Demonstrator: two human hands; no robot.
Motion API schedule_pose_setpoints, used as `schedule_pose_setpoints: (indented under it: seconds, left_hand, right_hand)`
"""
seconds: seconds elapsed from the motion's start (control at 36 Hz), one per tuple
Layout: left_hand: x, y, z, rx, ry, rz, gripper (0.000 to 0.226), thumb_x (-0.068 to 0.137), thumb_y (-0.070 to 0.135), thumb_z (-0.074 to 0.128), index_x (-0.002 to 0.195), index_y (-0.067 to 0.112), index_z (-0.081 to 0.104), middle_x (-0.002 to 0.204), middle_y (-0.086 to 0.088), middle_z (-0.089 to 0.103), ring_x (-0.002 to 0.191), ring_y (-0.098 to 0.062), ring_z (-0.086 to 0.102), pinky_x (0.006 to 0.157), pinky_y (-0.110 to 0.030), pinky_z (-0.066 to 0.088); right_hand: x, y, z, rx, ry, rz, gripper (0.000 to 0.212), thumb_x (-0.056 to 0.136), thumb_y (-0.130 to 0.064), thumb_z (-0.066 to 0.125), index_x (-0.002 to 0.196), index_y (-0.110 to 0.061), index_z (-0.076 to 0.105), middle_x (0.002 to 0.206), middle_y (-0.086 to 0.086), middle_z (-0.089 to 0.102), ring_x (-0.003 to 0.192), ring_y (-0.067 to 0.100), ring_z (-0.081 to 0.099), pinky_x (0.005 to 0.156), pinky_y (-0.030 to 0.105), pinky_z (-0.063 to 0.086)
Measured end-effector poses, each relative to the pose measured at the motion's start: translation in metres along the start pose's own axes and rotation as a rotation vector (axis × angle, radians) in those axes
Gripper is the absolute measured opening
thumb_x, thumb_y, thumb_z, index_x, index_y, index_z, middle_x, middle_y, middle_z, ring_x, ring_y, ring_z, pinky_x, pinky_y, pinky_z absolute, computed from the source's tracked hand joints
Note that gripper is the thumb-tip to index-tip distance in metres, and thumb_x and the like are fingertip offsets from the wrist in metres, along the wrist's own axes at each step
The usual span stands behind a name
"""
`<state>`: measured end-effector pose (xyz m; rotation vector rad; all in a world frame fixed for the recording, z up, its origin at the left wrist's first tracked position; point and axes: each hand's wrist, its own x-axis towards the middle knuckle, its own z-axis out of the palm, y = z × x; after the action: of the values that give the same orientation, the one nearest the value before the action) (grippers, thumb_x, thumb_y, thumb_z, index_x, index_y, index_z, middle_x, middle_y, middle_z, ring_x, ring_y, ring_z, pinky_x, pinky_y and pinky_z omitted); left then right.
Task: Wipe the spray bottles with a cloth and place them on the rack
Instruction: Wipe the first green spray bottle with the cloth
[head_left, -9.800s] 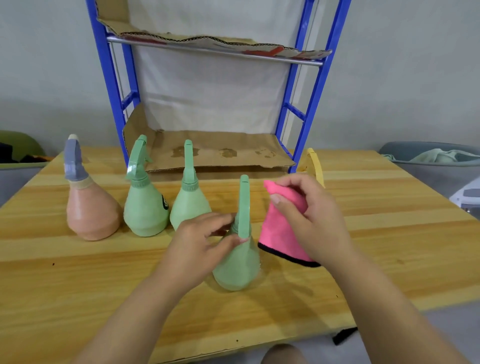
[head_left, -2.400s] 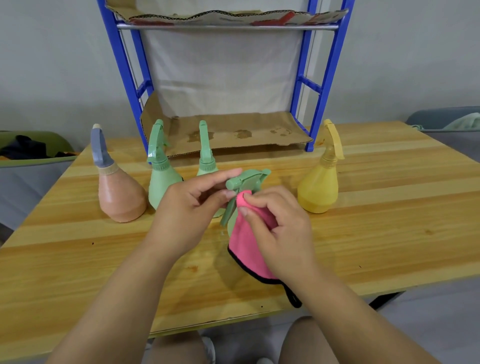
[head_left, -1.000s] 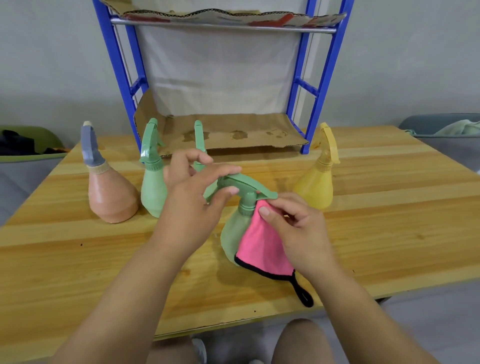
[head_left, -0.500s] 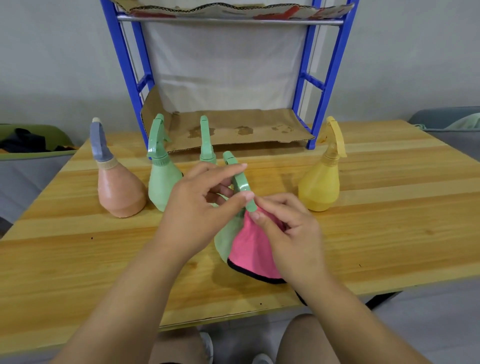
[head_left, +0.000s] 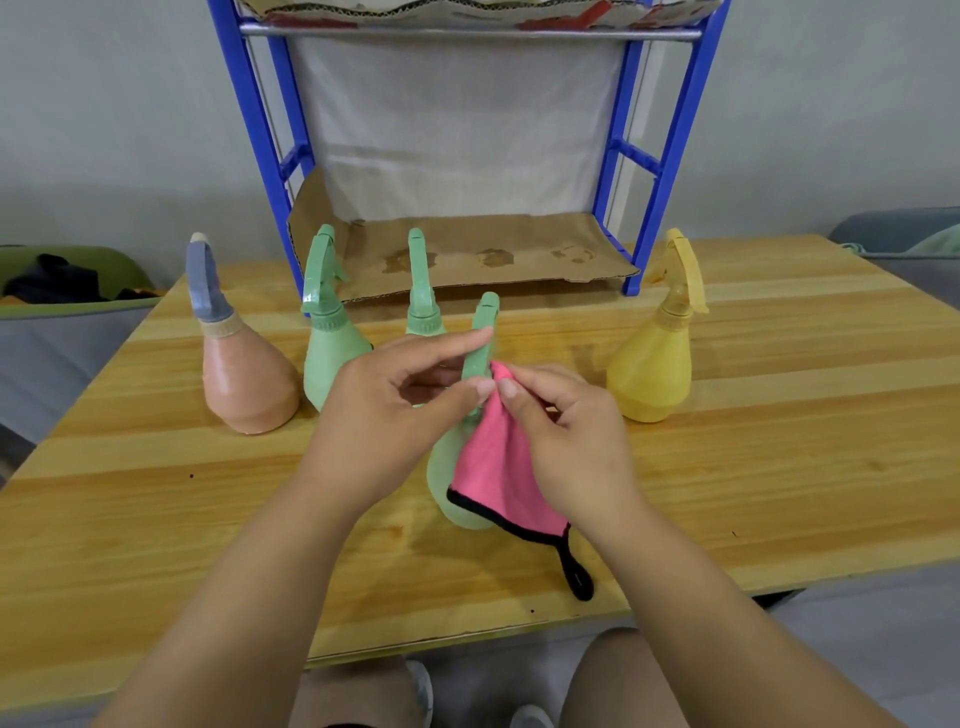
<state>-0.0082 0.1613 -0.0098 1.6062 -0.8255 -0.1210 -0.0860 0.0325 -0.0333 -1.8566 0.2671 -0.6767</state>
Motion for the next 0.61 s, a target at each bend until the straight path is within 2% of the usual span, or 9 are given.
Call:
schedule_pose_setpoints:
  seconds: [0.06,0.14,0.28,0.39,0.5,0.61]
  left_hand:
    - [0.000,-0.001,-0.002,-0.015,0.000,-0.003,0.036,0.080,0.008,0.072,0.104,0.034,0.070,0.100,0.009,0.074,0.096,-0.008,0.068,0.084,-0.021,0.053]
    - [-0.001,-0.003,-0.004,-0.006,0.027,0.007,0.035,0.082,0.005,0.069,0.103,0.033,0.069,0.102,0.021,0.071,0.099,-0.001,0.067,0.086,-0.018,0.052]
    - [-0.005,-0.007,-0.007,0.021,0.060,0.004,0.035,0.081,0.009,0.070,0.104,0.036,0.068,0.097,0.023,0.072,0.098,-0.003,0.067,0.087,-0.024,0.054]
    - [-0.007,-0.006,-0.007,0.053,0.058,0.025,0.036,0.081,0.010,0.071,0.105,0.037,0.067,0.101,0.029,0.069,0.100,0.002,0.065,0.086,-0.020,0.053]
    - [-0.006,-0.007,-0.011,0.053,0.022,0.025,0.042,0.080,0.006,0.072,0.108,0.037,0.066,0.105,0.024,0.069,0.103,0.001,0.064,0.089,-0.021,0.052]
    - [-0.005,-0.008,-0.013,0.062,-0.011,0.030,0.048,0.080,0.002,0.072,0.109,0.038,0.065,0.105,0.021,0.070,0.104,-0.001,0.065,0.090,-0.026,0.053]
  right_hand:
    - [-0.001,0.001,-0.001,-0.024,-0.058,0.029,0.022,0.092,-0.016,0.060,0.107,-0.027,0.070,0.104,-0.013,0.065,0.101,-0.002,0.058,0.089,0.014,0.043]
    - [-0.008,0.003,0.002,-0.103,-0.093,0.004,0.025,0.091,-0.014,0.061,0.114,-0.022,0.068,0.101,-0.016,0.062,0.099,-0.005,0.056,0.087,0.007,0.039]
    - [-0.019,0.011,0.010,-0.150,-0.034,-0.025,0.027,0.090,-0.015,0.063,0.116,-0.021,0.068,0.097,-0.013,0.060,0.097,-0.003,0.053,0.080,0.003,0.038]
    - [-0.017,0.009,0.014,-0.137,0.013,-0.054,0.028,0.088,-0.013,0.065,0.116,-0.019,0.068,0.098,-0.010,0.062,0.096,-0.006,0.055,0.081,0.003,0.038]
    - [-0.014,0.006,0.019,-0.123,0.060,-0.112,0.028,0.089,-0.012,0.064,0.116,-0.016,0.068,0.101,-0.011,0.061,0.095,-0.012,0.053,0.084,0.002,0.038]
    - [-0.014,0.012,0.018,-0.148,0.006,-0.084,0.029,0.092,-0.015,0.060,0.120,-0.018,0.065,0.103,-0.012,0.060,0.095,-0.016,0.051,0.083,0.000,0.035]
